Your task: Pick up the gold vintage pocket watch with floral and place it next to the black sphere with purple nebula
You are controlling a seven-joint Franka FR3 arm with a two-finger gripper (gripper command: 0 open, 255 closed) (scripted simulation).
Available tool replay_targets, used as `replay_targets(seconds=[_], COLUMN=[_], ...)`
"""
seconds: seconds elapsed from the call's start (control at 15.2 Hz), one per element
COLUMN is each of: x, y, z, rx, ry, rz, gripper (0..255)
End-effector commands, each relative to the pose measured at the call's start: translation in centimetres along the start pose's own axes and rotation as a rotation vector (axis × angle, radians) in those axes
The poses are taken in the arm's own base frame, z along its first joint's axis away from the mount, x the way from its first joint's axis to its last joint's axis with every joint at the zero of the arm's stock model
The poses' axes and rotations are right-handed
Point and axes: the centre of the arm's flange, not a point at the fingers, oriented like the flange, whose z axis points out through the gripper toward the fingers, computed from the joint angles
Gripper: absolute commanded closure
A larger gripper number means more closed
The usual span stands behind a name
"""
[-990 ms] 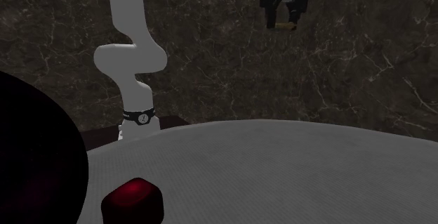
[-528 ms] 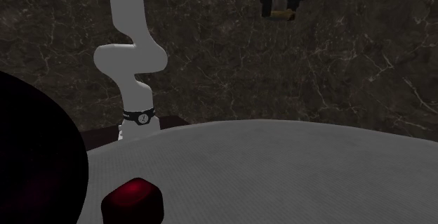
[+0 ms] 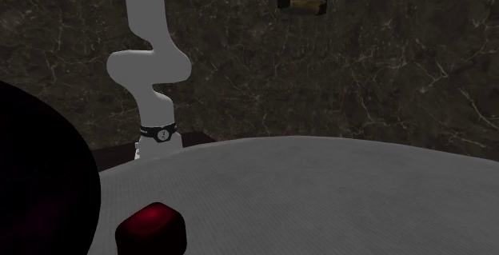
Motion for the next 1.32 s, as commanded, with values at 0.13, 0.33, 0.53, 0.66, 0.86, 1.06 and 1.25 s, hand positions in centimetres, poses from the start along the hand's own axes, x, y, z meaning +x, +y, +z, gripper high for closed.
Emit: replay_targets(seconds=[0.13, 0.33, 0.53, 0.66, 0.86, 1.06, 1.25], x=[3.1, 5.2, 7.3, 8.7, 9.7, 9.7, 9.8], y=[4.5, 7.8, 11.1, 13.4, 14.8, 14.8, 14.8], z=[-0.2, -0.2, -0.1, -0.1, 0.4, 2.0, 3.6], rx=[0.0, 0.0, 0.0, 0.0, 0.0, 0.0, 0.0], ry=[0.0, 0.0, 0.0, 0.0, 0.0, 0.0, 0.0], rz=[-0.002, -0.002, -0.002, -0.002, -0.002, -0.002, -0.002], gripper=[255, 255, 255, 255, 255, 255, 255])
